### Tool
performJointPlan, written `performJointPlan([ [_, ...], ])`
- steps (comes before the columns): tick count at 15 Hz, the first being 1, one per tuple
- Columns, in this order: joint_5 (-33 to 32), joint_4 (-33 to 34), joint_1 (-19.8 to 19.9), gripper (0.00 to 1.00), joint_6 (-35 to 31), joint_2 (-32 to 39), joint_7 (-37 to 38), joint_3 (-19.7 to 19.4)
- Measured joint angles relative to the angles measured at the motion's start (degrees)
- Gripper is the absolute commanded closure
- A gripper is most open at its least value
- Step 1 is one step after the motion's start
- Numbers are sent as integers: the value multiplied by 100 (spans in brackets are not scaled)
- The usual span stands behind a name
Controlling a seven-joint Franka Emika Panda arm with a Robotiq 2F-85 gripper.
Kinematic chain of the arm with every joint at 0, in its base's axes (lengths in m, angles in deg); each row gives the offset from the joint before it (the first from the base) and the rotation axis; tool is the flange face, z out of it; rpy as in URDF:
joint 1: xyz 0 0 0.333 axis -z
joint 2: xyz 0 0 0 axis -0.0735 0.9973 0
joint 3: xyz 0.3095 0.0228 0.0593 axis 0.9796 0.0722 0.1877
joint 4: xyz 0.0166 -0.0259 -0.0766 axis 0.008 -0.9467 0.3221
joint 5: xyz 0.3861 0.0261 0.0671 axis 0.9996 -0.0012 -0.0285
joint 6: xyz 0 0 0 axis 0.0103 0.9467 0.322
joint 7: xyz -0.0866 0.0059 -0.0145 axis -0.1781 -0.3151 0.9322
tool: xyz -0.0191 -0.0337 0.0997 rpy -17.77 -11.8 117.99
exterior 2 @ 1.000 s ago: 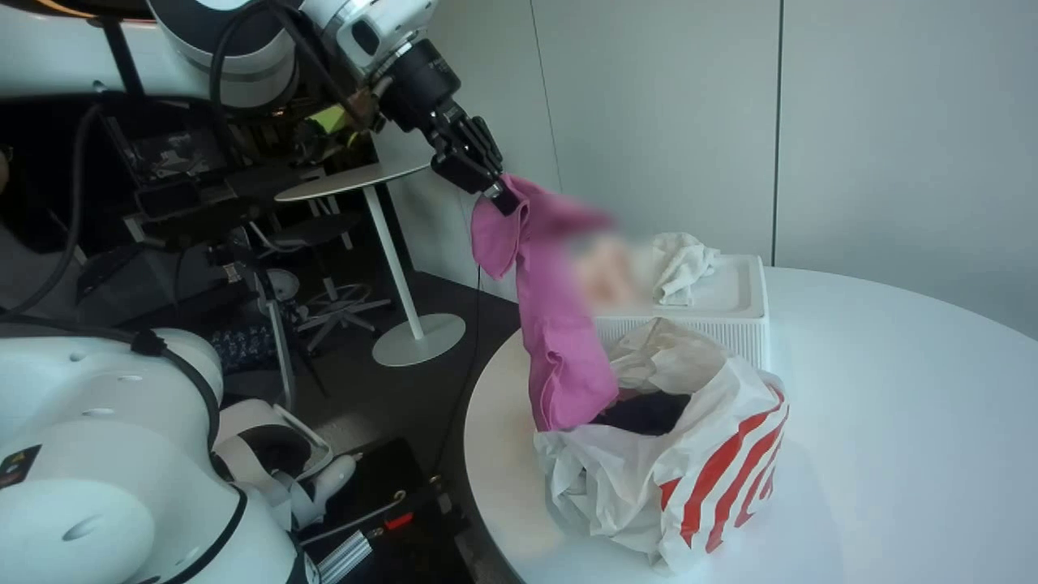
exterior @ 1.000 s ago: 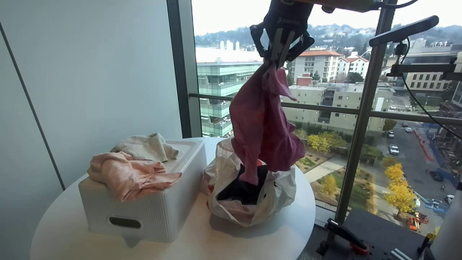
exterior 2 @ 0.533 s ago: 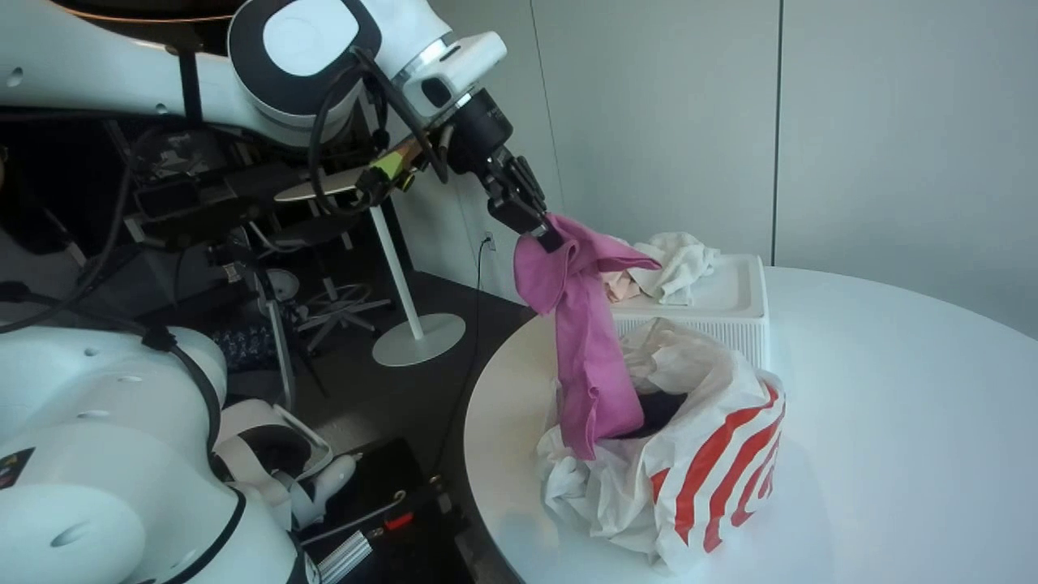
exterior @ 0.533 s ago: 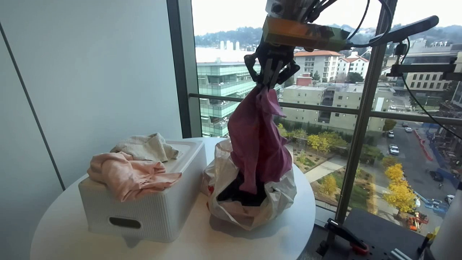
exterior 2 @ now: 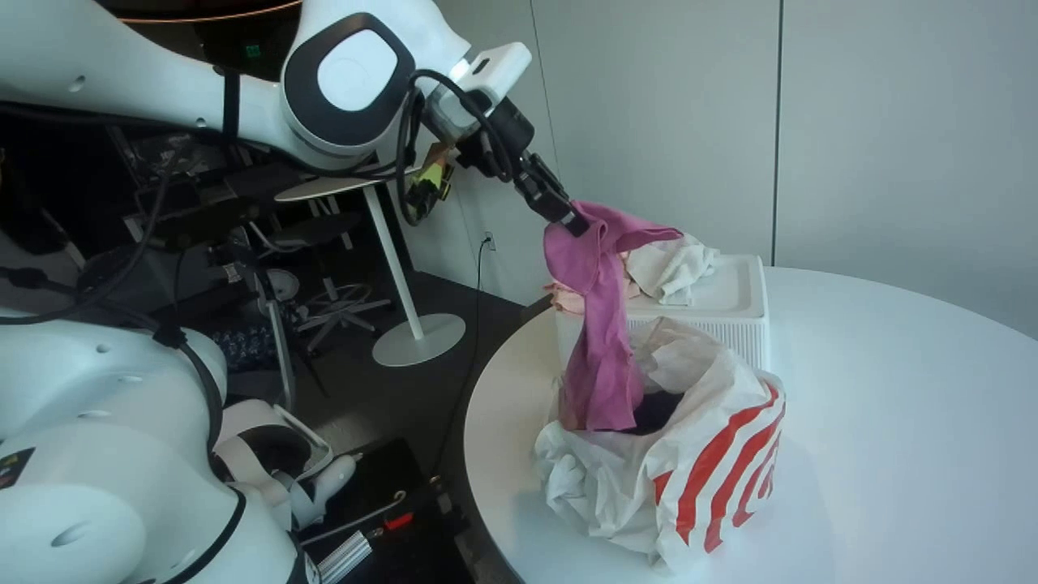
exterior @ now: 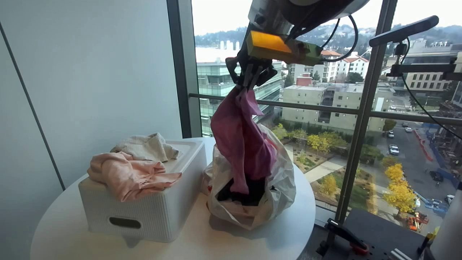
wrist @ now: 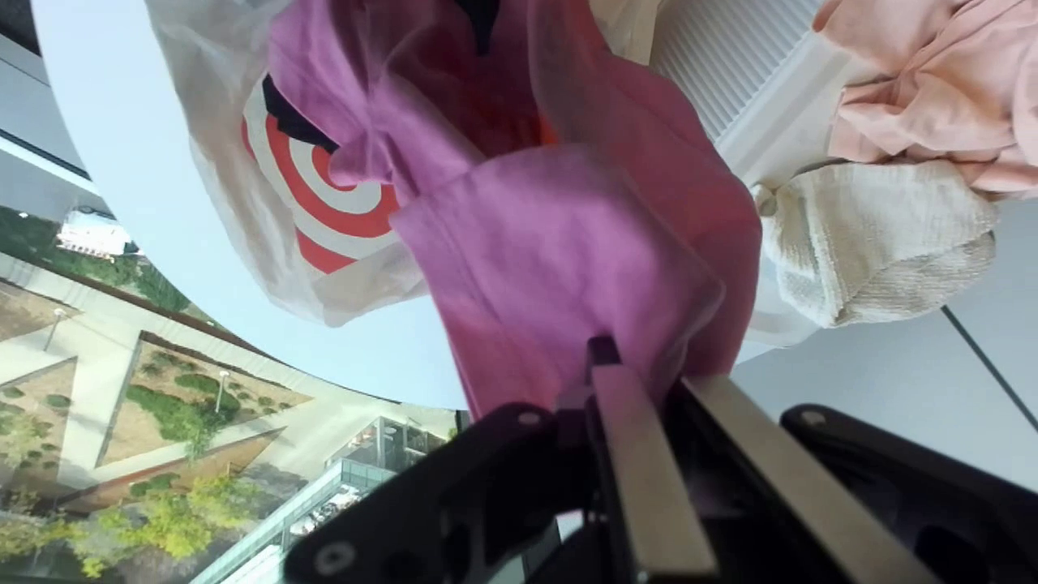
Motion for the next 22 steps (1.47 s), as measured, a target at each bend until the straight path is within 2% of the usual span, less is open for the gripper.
performJointPlan([
  [4, 20, -34, 4, 94, -457, 379, -154, -7],
  [8, 110, -223, 18, 94, -545, 700, -196, -156],
  [12, 118, -378, 148, 94, -490, 625, -162, -212],
  [14, 118, -375, 286, 94, -326, 508, -93, -195],
  [17, 118, -378, 459, 94, 265, 336, 6, -206],
  [19, 181, -393, 414, 94, 635, 338, -55, -303],
  [22, 298, -462, 276, 94, 755, 545, -243, -430],
])
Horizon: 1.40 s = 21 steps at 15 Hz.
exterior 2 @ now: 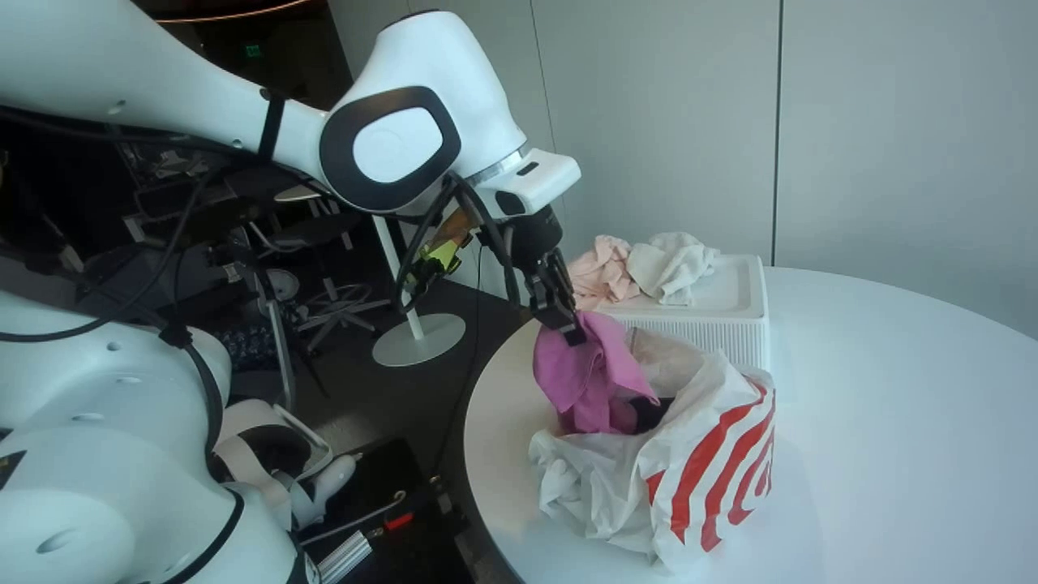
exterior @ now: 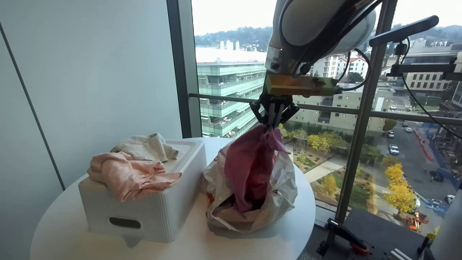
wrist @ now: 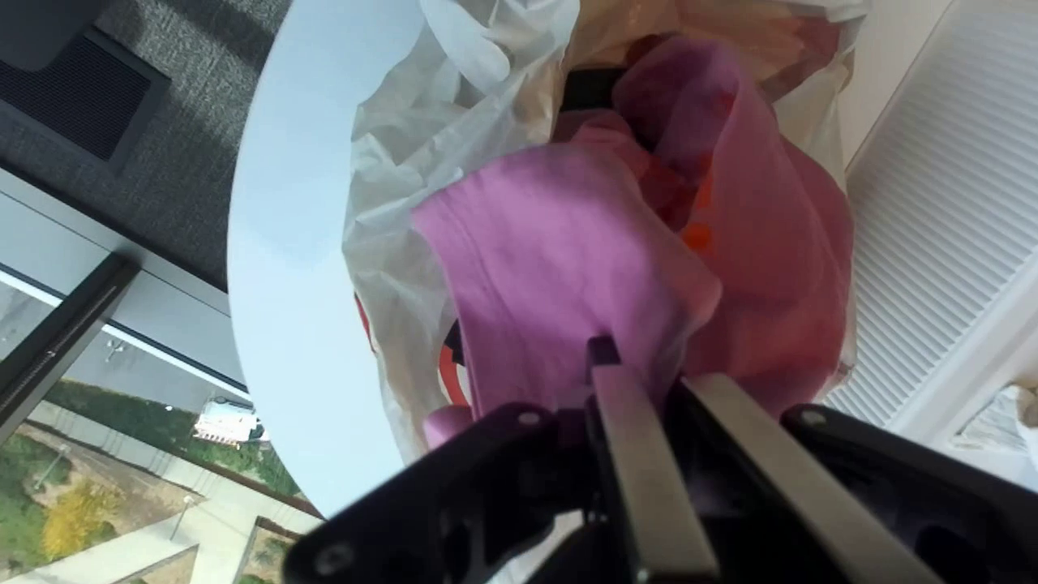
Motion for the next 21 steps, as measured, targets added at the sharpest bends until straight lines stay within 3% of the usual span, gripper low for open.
performJointPlan([
  [6, -66, 163, -26, 94, -413, 1181, -117, -35],
  [11, -577, 840, 95, 94, -702, 2282, -41, -68],
  [16, -996, 1621, 62, 98, -697, 3587, 131, -442],
  [21, -1043, 2432, -332, 98, -795, 4845, 162, -964],
])
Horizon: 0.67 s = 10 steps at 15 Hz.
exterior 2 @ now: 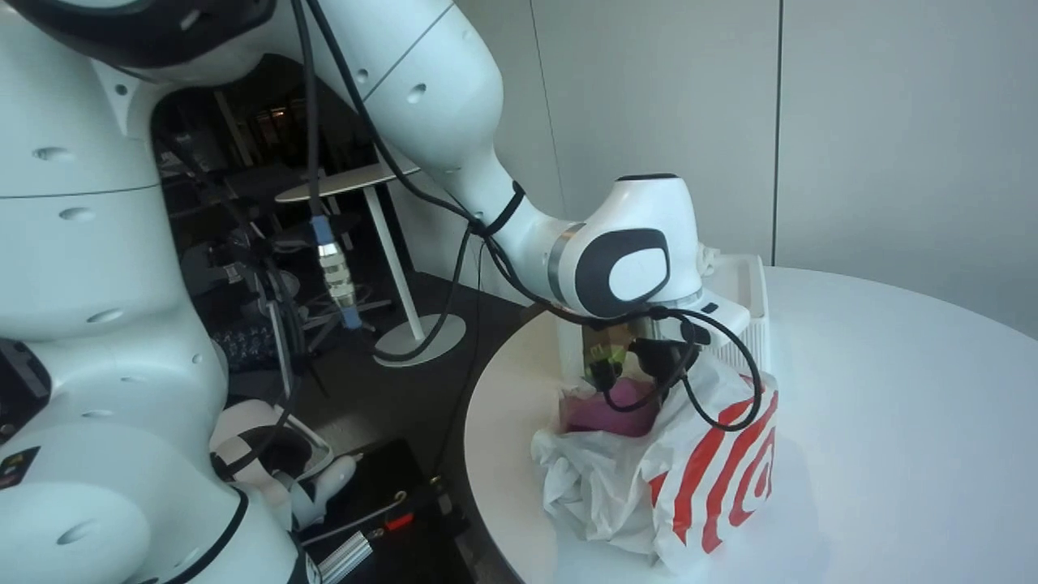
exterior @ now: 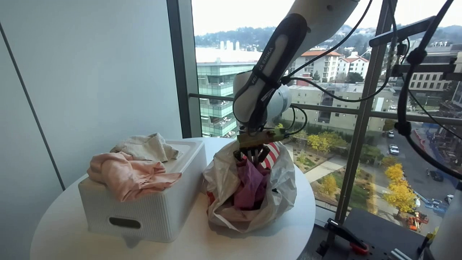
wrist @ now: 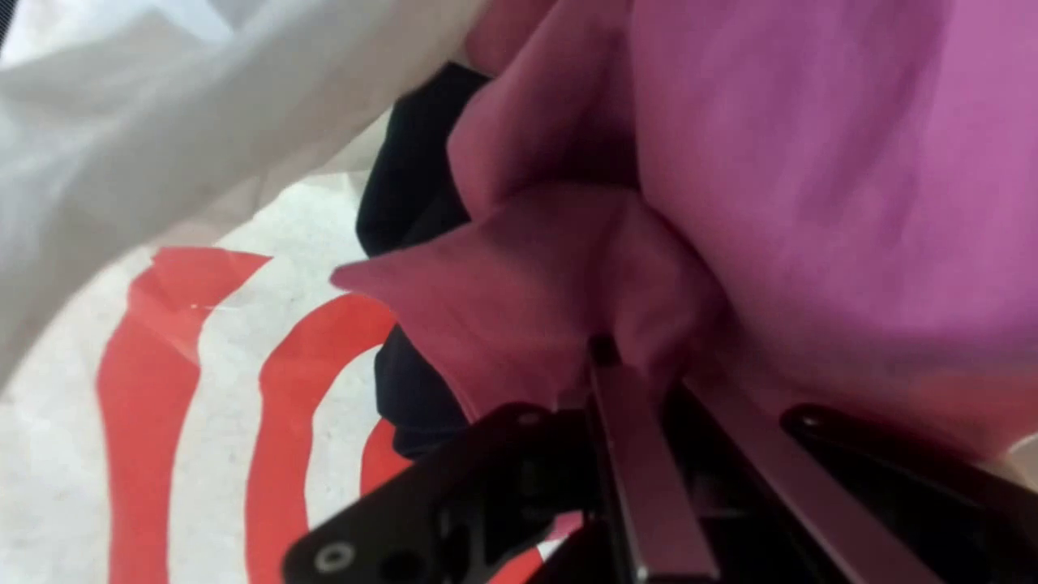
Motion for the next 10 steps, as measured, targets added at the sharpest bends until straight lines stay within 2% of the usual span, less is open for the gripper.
performJointPlan([
  [1, 17, 146, -94, 97, -27, 206, 0, -84],
  [2, 28, 281, -180, 65, -28, 386, 0, -161],
  [4, 117, 504, -338, 60, -6, 632, -1, -292],
  [6, 103, 660, -544, 44, 287, 664, 92, -472],
  [10, -242, 820, -979, 13, 1519, 207, 601, -771],
])
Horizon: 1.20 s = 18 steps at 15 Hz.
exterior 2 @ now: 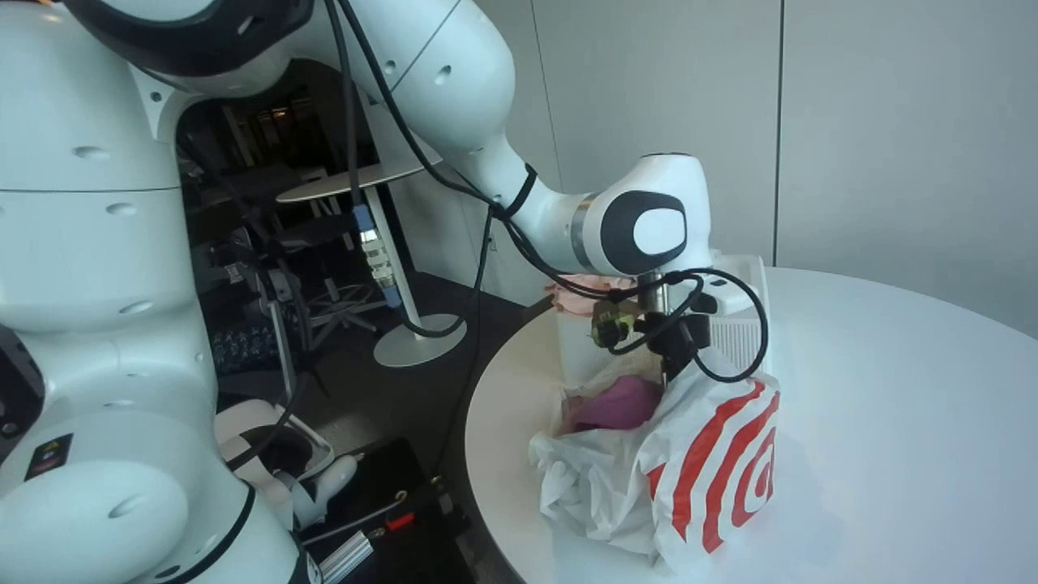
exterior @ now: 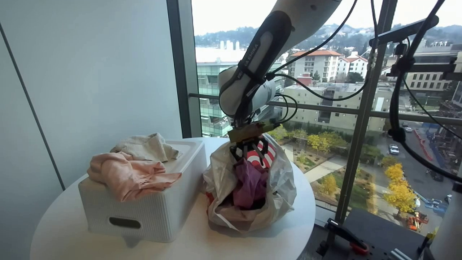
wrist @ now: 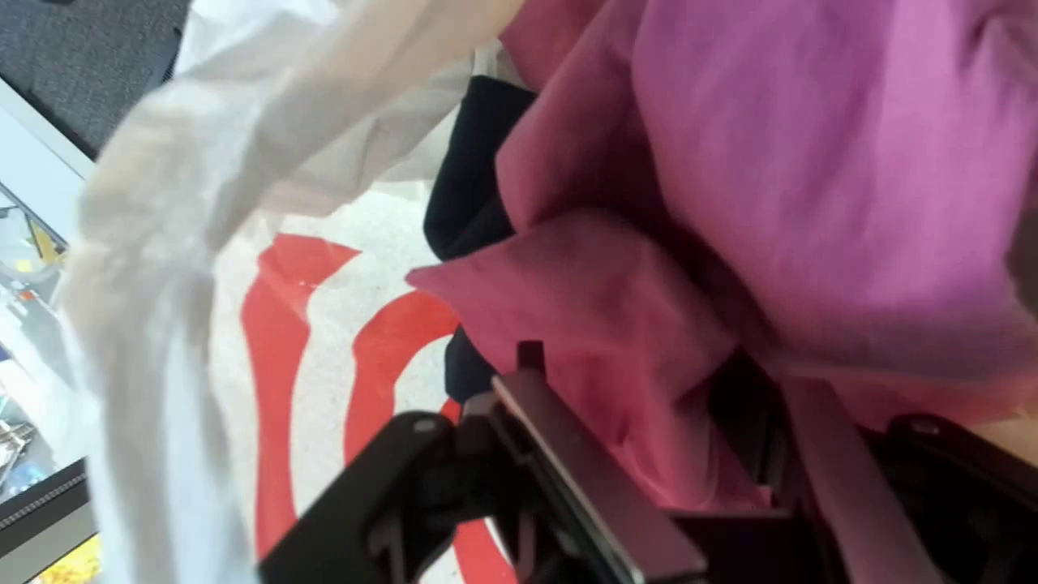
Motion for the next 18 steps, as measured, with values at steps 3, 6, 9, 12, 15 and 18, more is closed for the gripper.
performJointPlan([
  [3, -134, 0, -116, 0, 858, -611, 195, 76],
  [6, -24, -50, -113, 0, 1133, -1203, 131, 354],
  [9, 188, -117, -126, 0, 989, -1674, -179, 760],
  [12, 211, -128, -225, 0, 698, -1991, -334, 1202],
  [15, 583, -129, -377, 0, 519, -2211, -706, 1527],
  [18, 651, -158, -420, 0, 514, -2306, -802, 1580],
])
